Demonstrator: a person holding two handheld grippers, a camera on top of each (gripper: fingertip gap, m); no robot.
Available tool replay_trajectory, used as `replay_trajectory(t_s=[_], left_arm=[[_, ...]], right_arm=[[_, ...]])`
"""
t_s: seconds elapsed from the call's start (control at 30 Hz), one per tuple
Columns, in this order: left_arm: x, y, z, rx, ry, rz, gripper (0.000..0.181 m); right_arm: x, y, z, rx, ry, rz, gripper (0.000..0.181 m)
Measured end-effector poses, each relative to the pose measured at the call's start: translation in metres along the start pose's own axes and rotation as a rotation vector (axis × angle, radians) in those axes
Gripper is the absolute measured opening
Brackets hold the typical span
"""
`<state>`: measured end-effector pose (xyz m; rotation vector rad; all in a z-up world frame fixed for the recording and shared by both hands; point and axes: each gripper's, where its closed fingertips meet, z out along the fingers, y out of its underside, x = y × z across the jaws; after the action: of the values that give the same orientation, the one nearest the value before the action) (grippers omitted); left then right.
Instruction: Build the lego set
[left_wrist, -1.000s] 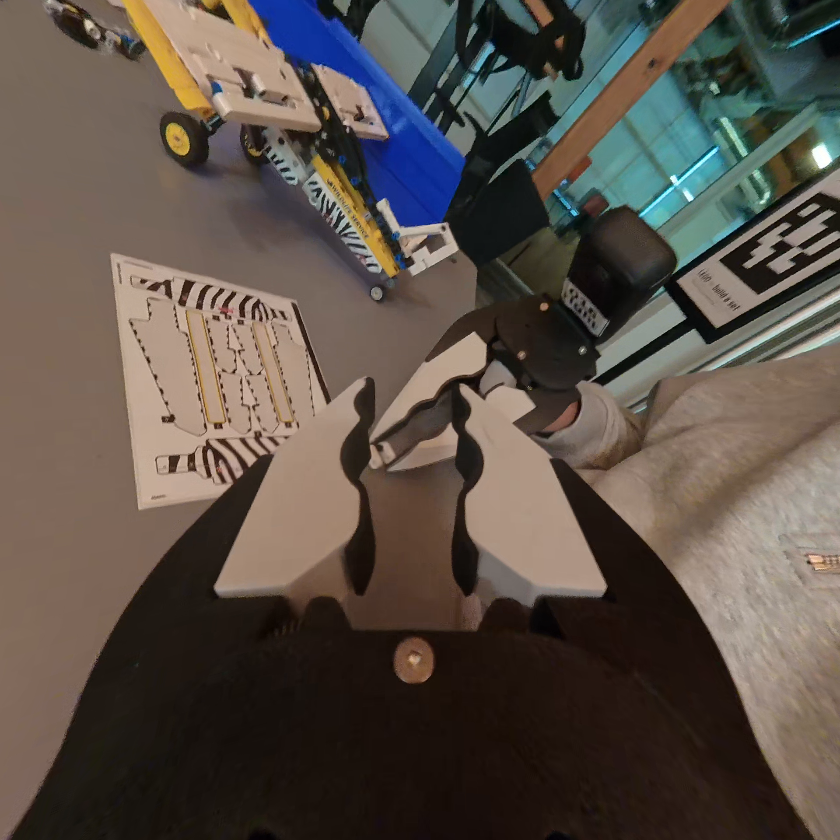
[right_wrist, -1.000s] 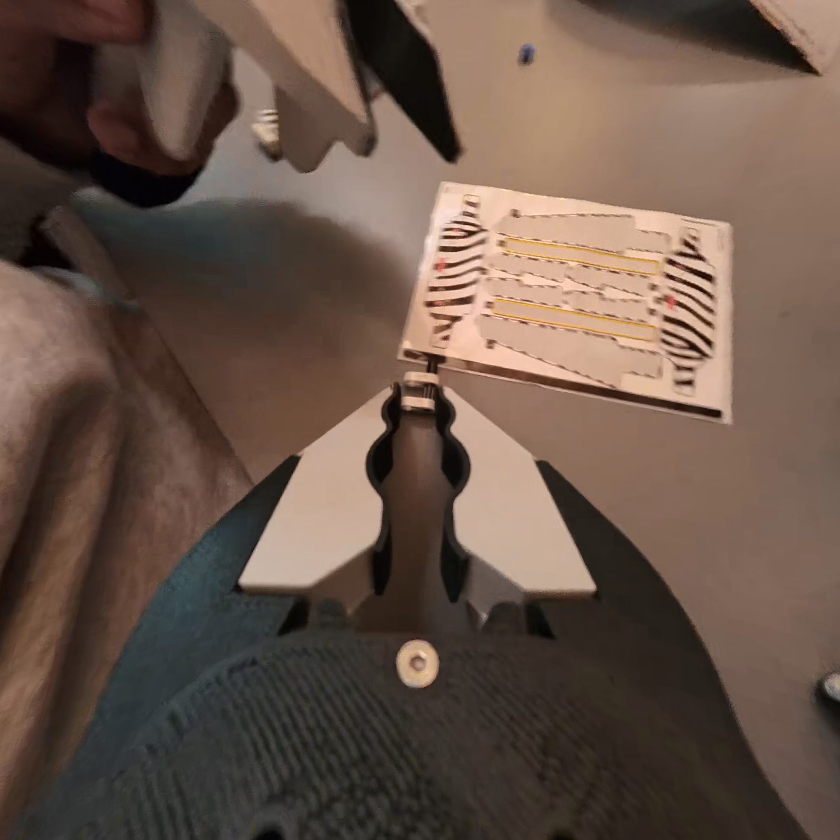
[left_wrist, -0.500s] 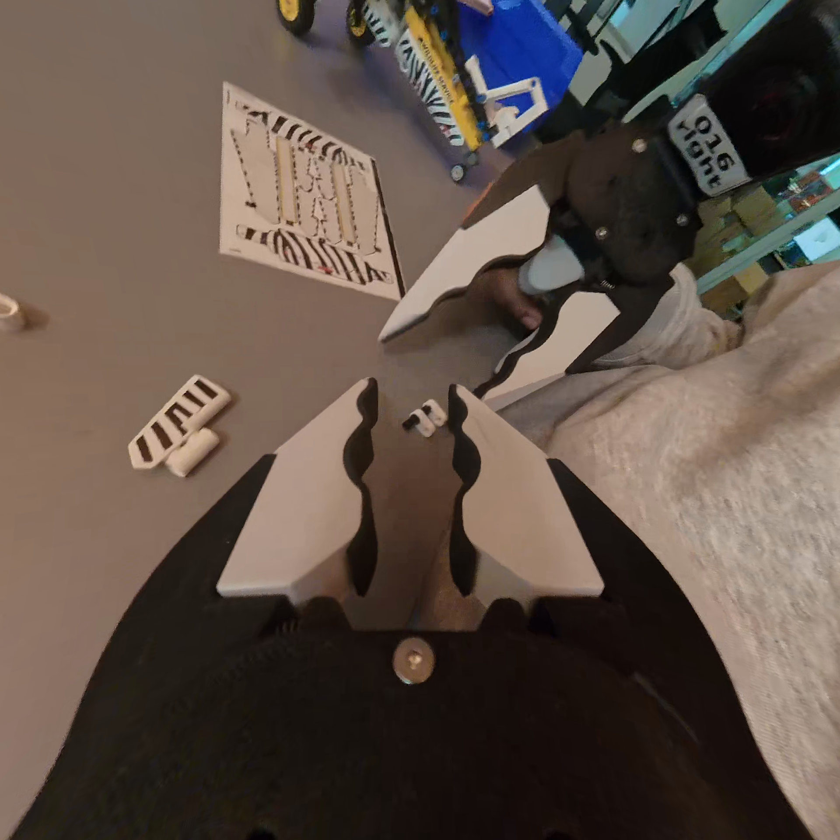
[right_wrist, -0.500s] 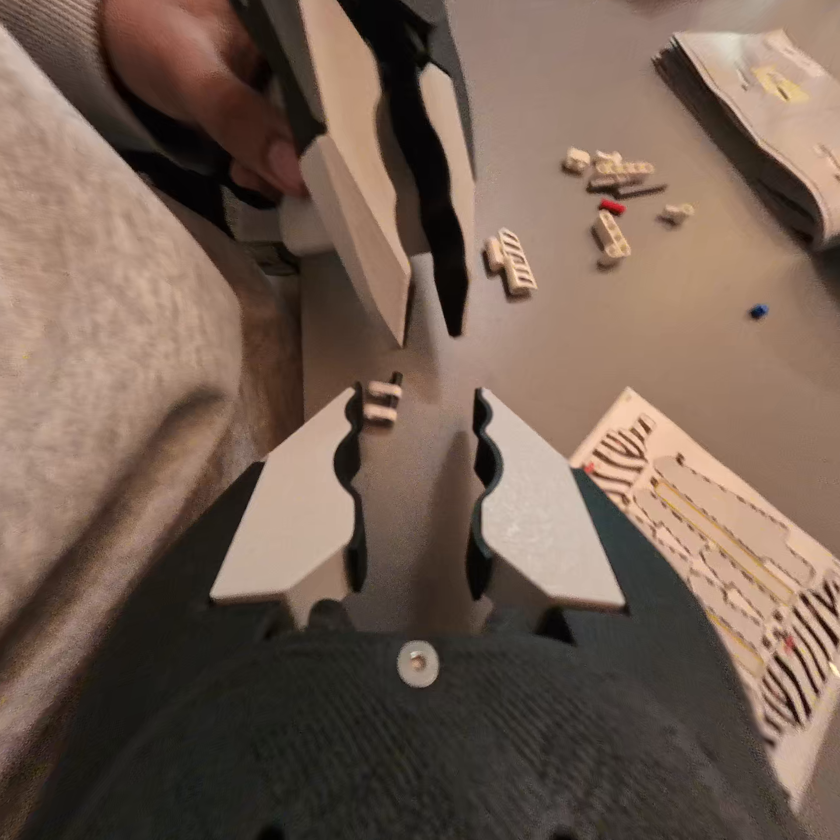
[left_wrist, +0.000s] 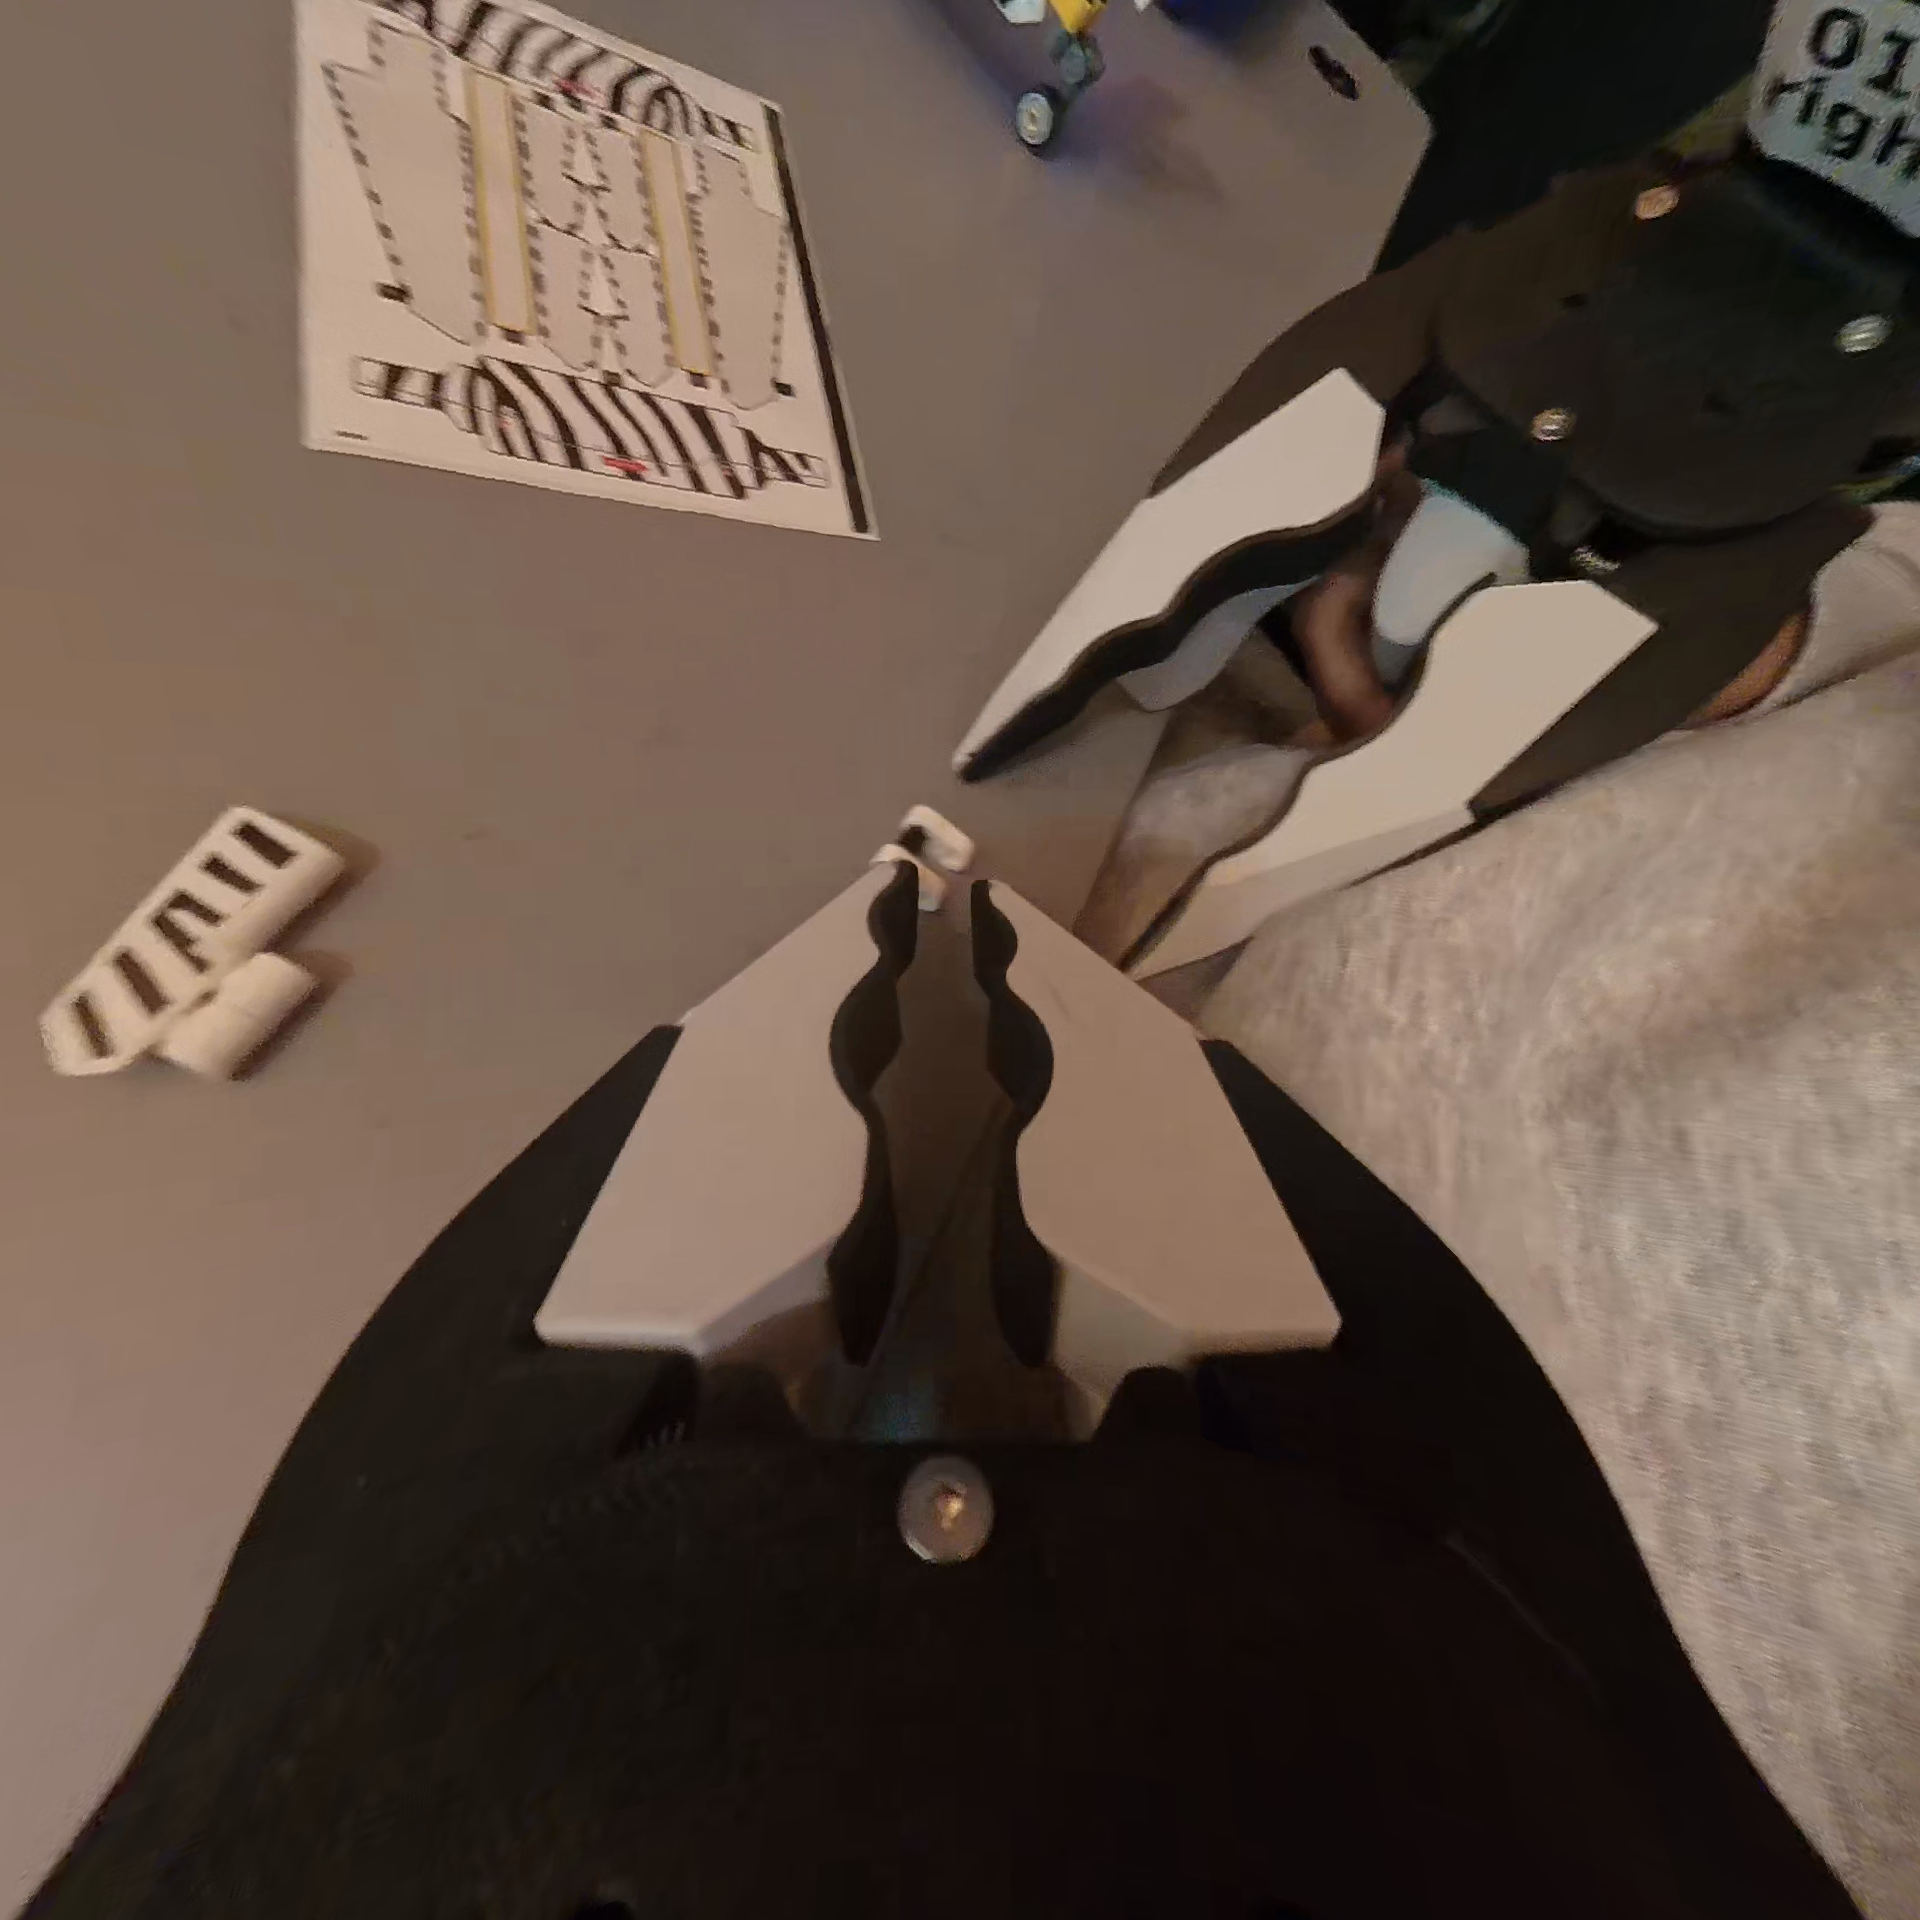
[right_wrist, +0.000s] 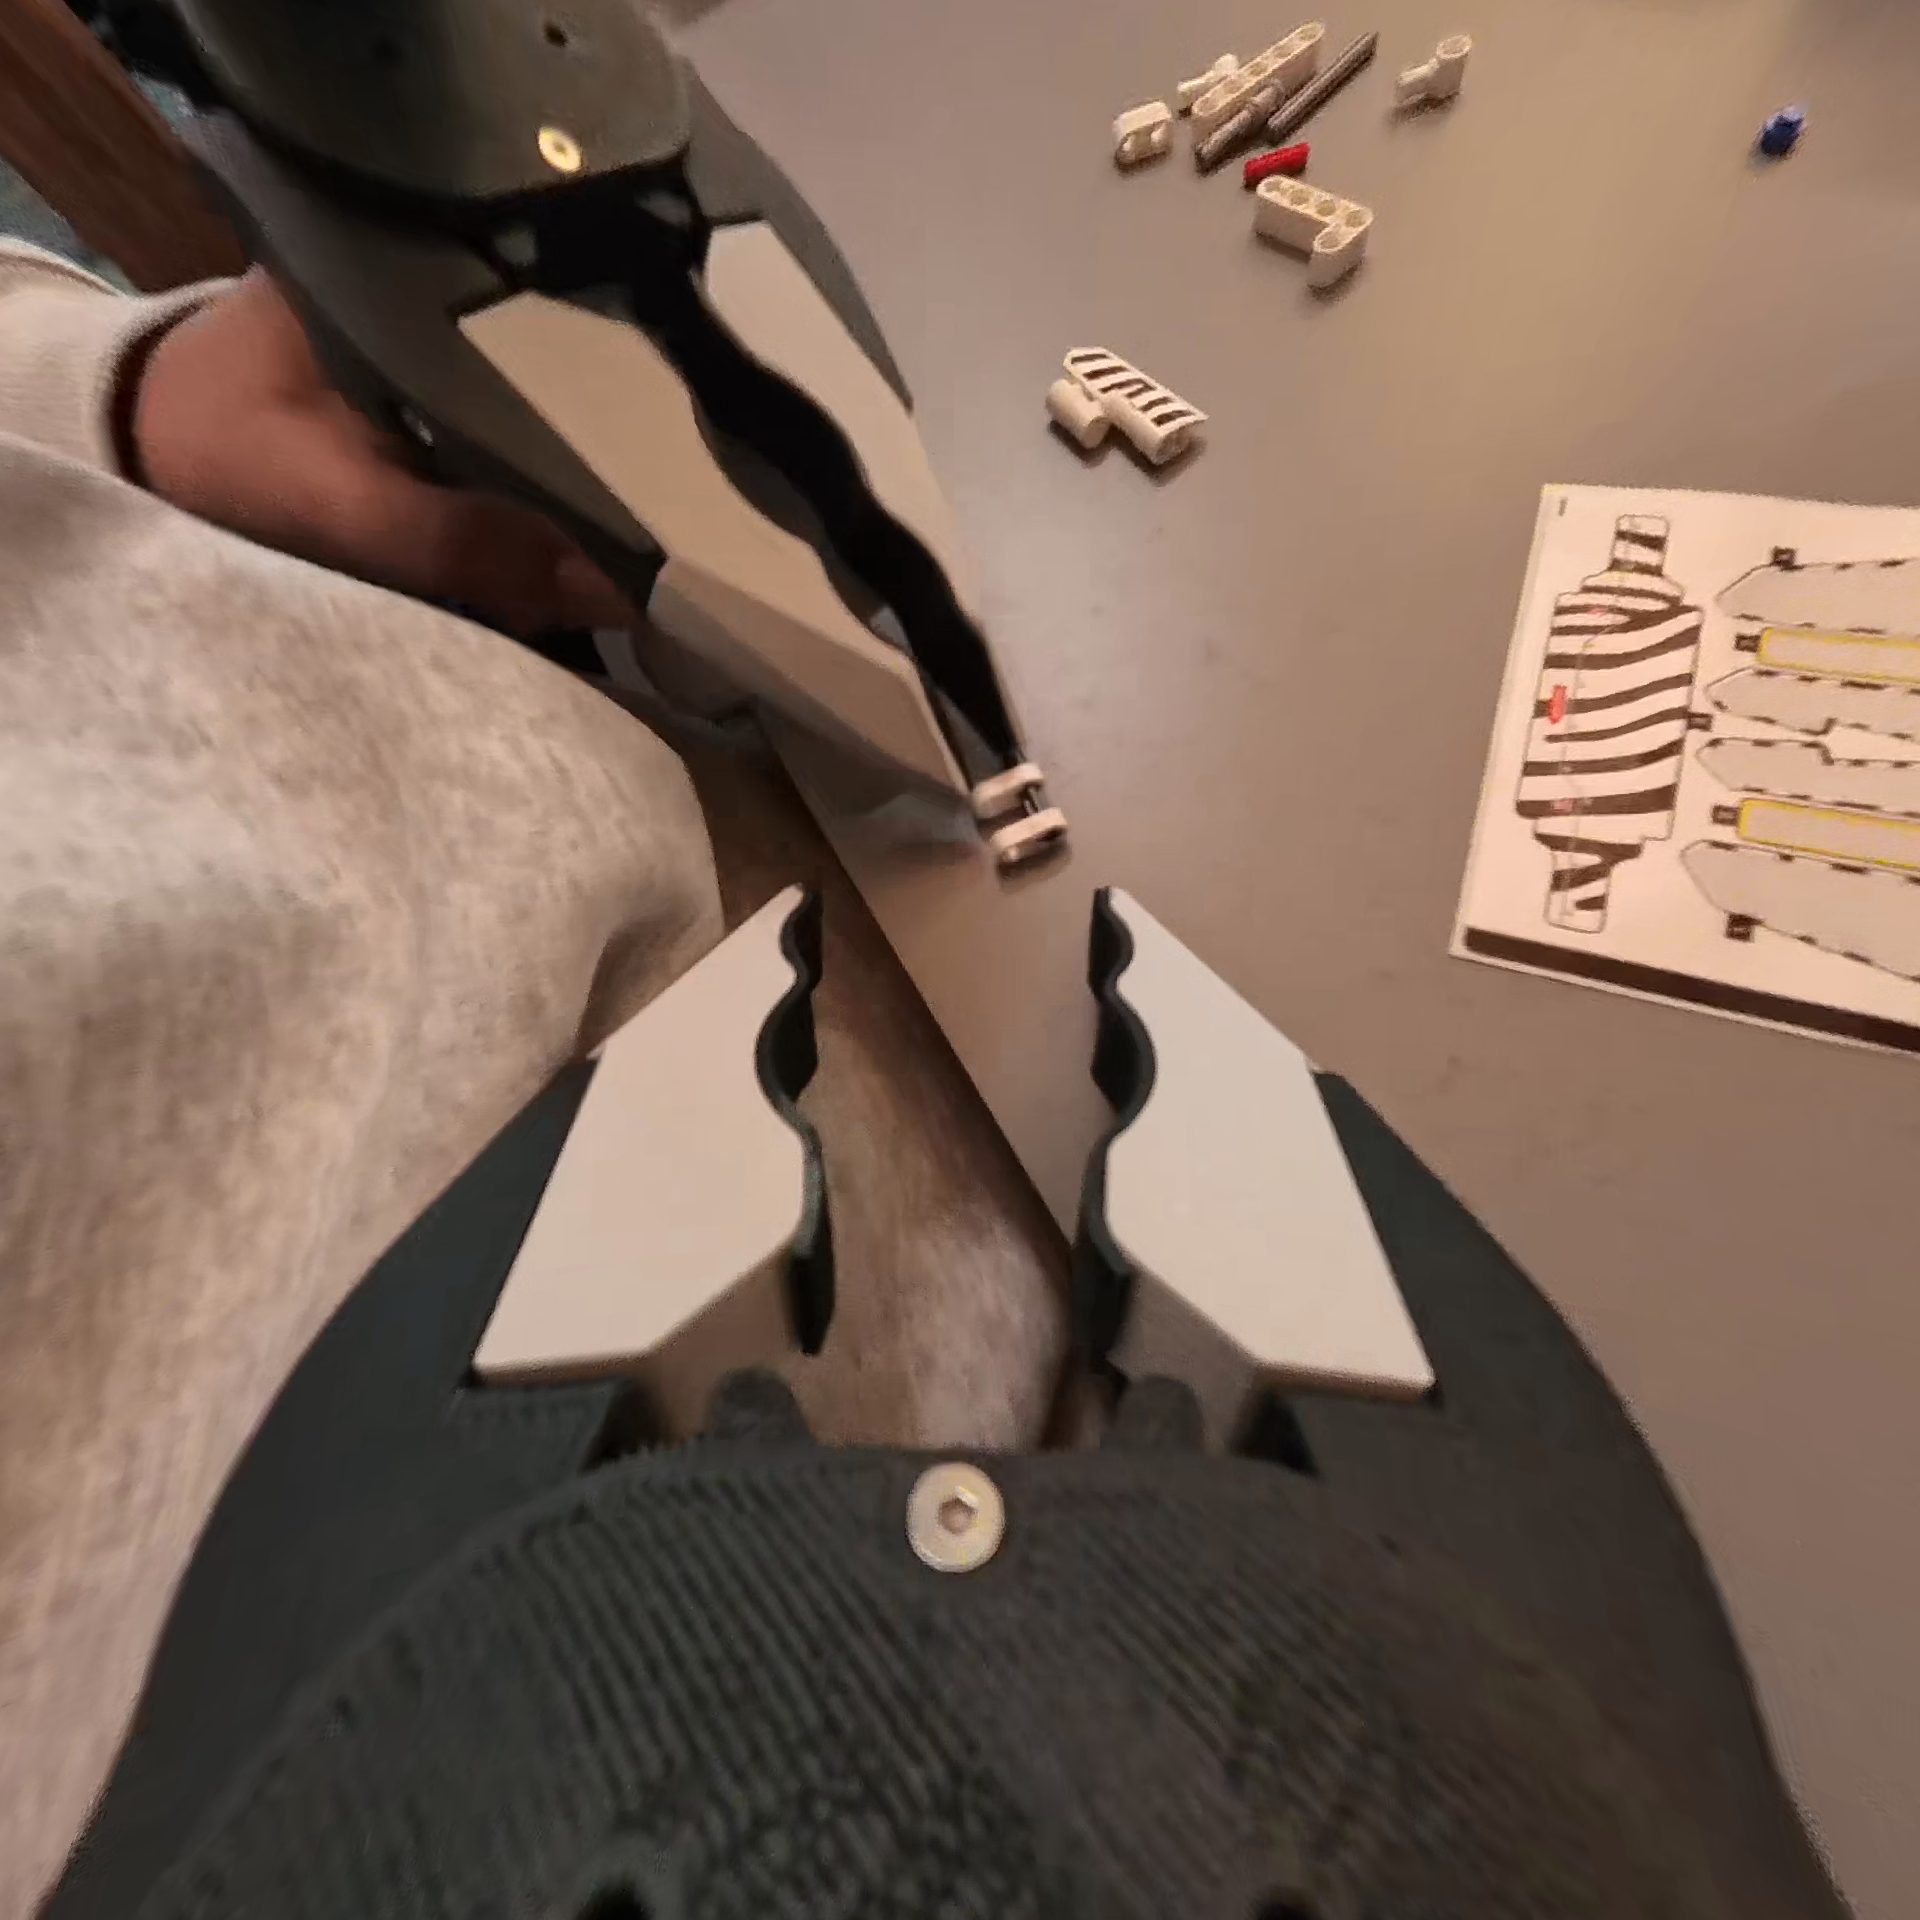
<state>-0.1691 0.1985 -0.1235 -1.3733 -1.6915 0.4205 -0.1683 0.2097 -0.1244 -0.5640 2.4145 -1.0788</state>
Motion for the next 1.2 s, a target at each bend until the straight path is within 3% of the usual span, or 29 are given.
replay_trajectory(t_s=[0.13,0.17,0.33,0.47,0.6,0.83,1.07,1.2], left_arm=[[0.023,0.004,0.004,0.026,0.124,-0.058,0.004],[0.024,0.003,0.002,0.052,0.128,-0.055,0.004],[0.013,-0.010,-0.017,0.172,0.095,-0.086,0.019],[-0.009,-0.006,-0.012,0.101,-0.037,-0.082,0.028],[-0.005,-0.007,-0.005,0.083,-0.041,-0.075,0.026],[0.013,-0.002,0.002,0.046,0.072,-0.078,0.018],[0.003,-0.003,-0.001,0.039,-0.006,-0.045,0.023],[0.013,0.002,0.002,0.005,0.061,-0.067,0.019]], right_arm=[[0.011,-0.001,-0.002,0.026,0.062,0.020,0.055],[0.014,0.000,-0.003,0.021,0.079,0.002,0.062],[0.012,-0.002,-0.004,0.049,0.072,-0.043,0.057],[0.003,-0.011,0.003,0.098,-0.005,-0.027,0.043],[0.011,-0.013,0.008,0.081,0.033,-0.049,0.027],[0.033,-0.005,0.004,0.015,0.189,-0.146,0.027],[0.016,-0.008,0.004,0.059,0.065,-0.069,0.031],[0.019,-0.006,0.008,0.022,0.124,-0.136,0.031]])
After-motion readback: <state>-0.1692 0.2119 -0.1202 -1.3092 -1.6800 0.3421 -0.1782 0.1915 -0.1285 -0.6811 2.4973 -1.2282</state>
